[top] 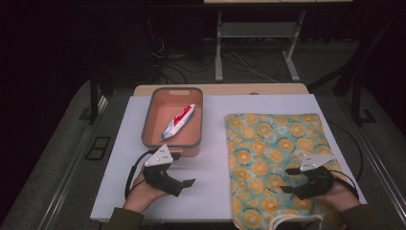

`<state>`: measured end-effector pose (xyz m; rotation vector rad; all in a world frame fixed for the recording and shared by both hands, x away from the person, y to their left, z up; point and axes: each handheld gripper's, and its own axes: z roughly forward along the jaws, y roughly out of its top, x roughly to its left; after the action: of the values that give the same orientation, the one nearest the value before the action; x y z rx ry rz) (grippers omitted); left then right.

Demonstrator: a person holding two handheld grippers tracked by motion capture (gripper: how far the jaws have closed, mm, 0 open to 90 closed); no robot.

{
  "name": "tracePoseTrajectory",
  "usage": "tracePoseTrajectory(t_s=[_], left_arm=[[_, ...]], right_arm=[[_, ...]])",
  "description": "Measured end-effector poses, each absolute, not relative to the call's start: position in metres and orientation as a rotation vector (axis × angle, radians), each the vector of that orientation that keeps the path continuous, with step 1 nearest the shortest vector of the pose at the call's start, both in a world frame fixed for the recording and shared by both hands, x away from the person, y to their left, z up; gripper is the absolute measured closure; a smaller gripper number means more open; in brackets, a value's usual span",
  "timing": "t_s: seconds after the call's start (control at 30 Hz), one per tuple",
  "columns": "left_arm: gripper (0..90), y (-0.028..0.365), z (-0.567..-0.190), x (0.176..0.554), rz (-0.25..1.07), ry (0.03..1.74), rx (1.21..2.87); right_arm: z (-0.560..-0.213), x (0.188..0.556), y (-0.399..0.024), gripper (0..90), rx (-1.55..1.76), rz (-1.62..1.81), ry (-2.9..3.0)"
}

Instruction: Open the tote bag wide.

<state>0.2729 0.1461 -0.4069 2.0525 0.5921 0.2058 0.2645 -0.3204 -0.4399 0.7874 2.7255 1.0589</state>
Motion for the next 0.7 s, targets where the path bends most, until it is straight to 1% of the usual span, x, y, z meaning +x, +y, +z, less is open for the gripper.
tracePoseTrajectory(t_s=[0.03,0.1,0.27,0.37,0.4,0.6,0.7], left_arm=[[0.0,0.146,-0.407,0.273,0.207,0.593,2.053],[0.0,0.146,-0.407,0.273,0.206,0.593,2.052],[0.0,0.145,-0.408,0.273,0.203,0.592,2.053],[0.0,0.145,-0.408,0.273,0.2,0.588,2.058],[0.0,0.145,-0.408,0.273,0.2,0.588,2.058],[0.0,0.145,-0.408,0.273,0.198,0.588,2.056],[0.0,0.145,-0.407,0.273,0.198,0.592,2.051]], right_arm=[[-0.443,0.263,-0.317,39.4,0.749,1.03,2.753],[-0.445,0.261,-0.315,44.6,0.706,1.002,2.774],[-0.443,0.259,-0.312,72.2,0.627,0.981,2.798],[-0.444,0.259,-0.31,86.7,0.61,0.981,2.8],[-0.444,0.258,-0.31,89.5,0.609,0.979,2.801],[-0.443,0.261,-0.31,90.0,0.627,0.991,2.812],[-0.439,0.265,-0.303,90.0,0.65,1.016,2.795]])
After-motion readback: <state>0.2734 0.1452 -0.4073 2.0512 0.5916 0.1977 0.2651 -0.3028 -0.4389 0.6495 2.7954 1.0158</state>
